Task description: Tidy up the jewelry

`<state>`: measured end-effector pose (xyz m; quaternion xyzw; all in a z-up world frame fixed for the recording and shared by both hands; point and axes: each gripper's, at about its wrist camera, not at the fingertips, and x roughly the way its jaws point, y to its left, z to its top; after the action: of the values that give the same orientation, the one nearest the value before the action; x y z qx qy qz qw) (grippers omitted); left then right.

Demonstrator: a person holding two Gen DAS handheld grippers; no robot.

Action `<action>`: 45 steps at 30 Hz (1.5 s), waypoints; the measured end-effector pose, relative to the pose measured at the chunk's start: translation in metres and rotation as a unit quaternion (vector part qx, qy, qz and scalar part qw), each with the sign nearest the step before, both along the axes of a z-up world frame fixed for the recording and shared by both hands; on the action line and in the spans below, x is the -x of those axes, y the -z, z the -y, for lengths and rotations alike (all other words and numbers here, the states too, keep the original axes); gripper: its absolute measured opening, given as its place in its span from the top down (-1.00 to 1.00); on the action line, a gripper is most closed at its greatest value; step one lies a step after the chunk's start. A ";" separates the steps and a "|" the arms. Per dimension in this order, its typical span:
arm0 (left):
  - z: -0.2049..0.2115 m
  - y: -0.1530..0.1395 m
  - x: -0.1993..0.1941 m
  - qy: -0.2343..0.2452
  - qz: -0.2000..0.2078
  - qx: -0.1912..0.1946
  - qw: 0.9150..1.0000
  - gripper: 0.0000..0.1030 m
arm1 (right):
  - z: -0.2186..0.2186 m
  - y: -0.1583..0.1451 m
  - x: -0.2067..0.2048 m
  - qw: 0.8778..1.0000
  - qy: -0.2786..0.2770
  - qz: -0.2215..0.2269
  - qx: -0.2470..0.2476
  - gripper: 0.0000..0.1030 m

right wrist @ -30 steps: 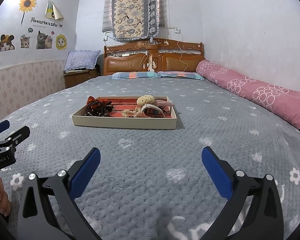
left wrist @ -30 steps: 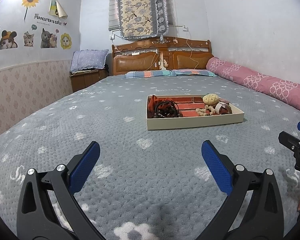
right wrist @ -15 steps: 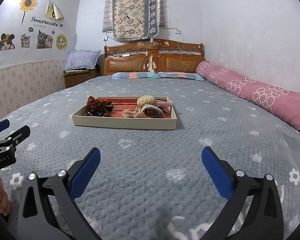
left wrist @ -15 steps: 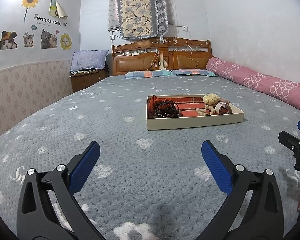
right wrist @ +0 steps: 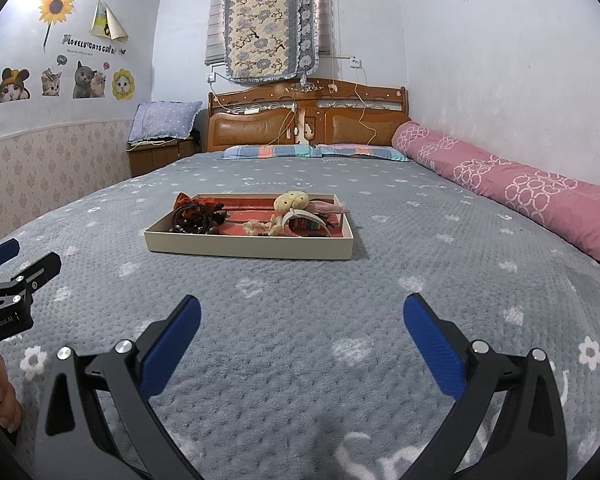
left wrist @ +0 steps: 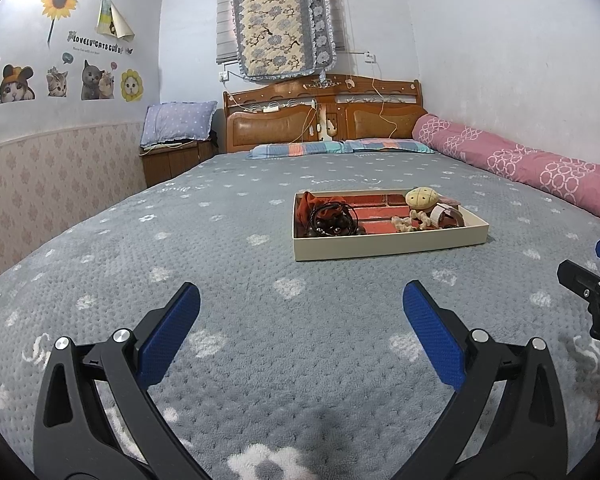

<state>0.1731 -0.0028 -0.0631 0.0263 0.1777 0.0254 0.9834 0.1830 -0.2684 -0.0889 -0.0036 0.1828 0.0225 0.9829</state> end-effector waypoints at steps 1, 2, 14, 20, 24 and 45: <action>0.000 0.000 0.000 0.000 0.000 0.000 1.000 -0.91 | 0.000 0.000 0.000 1.000 0.000 0.000 0.000 -0.92; 0.001 0.000 0.000 0.000 0.000 0.000 1.000 -0.91 | 0.000 0.000 0.000 1.000 0.000 0.000 0.000 -0.92; 0.001 0.000 0.000 0.000 0.000 -0.001 1.000 -0.91 | 0.000 0.000 0.000 1.000 0.000 0.000 0.000 -0.92; 0.001 0.000 0.000 0.000 0.000 -0.001 1.000 -0.91 | 0.000 0.000 0.000 1.000 0.000 0.000 -0.001 -0.92; 0.000 0.000 0.000 0.000 0.000 -0.002 1.000 -0.91 | 0.000 0.001 0.000 1.000 0.000 0.000 -0.001 -0.92; -0.015 0.003 -0.005 -0.003 -0.007 -0.001 1.000 -0.91 | 0.000 0.000 0.000 1.000 0.000 0.000 -0.001 -0.92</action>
<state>0.1782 0.0123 -0.0657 0.0268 0.1849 0.0281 0.9820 0.1833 -0.2688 -0.0893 -0.0030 0.1831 0.0227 0.9828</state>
